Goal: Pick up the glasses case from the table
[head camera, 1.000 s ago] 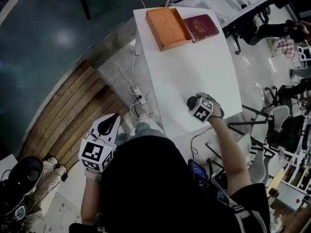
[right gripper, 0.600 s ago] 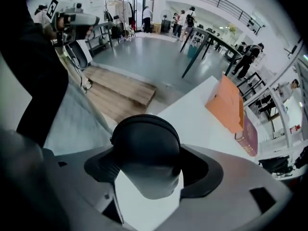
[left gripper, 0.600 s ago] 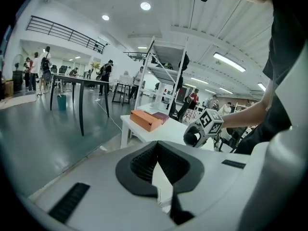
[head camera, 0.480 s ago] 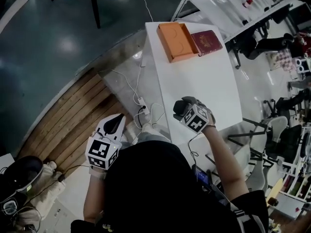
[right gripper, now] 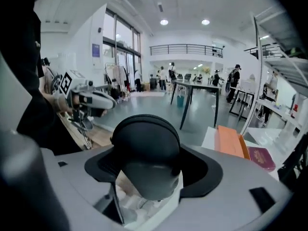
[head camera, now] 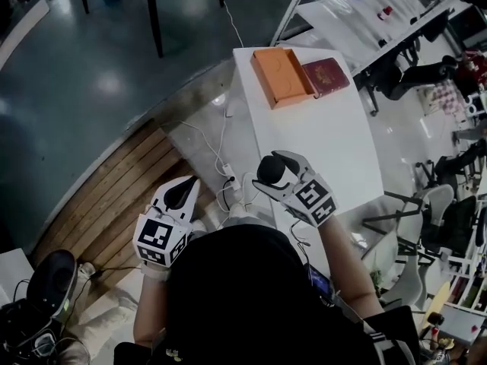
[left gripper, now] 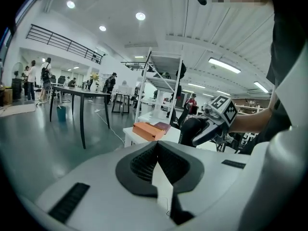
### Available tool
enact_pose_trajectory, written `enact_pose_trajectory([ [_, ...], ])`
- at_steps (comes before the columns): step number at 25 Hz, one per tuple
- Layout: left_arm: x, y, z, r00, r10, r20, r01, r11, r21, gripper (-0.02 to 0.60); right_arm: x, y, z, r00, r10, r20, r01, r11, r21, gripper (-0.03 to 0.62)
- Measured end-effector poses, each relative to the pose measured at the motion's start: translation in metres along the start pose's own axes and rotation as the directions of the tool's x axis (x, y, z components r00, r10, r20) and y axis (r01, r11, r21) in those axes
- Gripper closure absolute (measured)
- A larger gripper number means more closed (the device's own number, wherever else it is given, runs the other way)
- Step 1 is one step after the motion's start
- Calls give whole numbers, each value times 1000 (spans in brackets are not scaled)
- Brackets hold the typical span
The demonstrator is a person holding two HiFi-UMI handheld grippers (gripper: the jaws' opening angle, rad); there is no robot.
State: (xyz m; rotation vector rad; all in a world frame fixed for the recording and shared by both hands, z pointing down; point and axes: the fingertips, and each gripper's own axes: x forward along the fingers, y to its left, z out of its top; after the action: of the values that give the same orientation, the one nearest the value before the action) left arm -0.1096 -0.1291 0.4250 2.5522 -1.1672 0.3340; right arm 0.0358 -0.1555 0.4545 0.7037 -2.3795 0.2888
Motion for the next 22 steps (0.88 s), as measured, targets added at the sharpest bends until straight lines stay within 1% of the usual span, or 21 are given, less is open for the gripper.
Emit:
enact_pose_trajectory([
  [2,-2,1,5,1000,-10,19,10,1000,4,563,-3,10,20,996,9,94,-10,1000,16,220],
  [5,-4,0,13,998,-28,47,27,999,17,563,-9,24,44,978,19,208,-30,998,48,220],
  [10,-10,1,28,993,-44,107,40,999,37,563,-18,37,68,945,16,326,-56,992,114,220],
  [13,-13,-1,38,990,-53,134,47,998,47,563,-29,44,85,912,28,409,-76,992,101,221],
  [17,-17,-3,48,984,-52,168,40,996,73,563,-40,49,90,894,1,448,-55,993,109,223],
  [19,-19,-3,50,983,-51,179,37,996,79,563,-43,51,97,879,-2,477,-54,993,102,223],
  [22,-22,-4,53,981,-54,185,38,996,85,563,-48,53,103,865,-9,501,-56,992,114,223],
])
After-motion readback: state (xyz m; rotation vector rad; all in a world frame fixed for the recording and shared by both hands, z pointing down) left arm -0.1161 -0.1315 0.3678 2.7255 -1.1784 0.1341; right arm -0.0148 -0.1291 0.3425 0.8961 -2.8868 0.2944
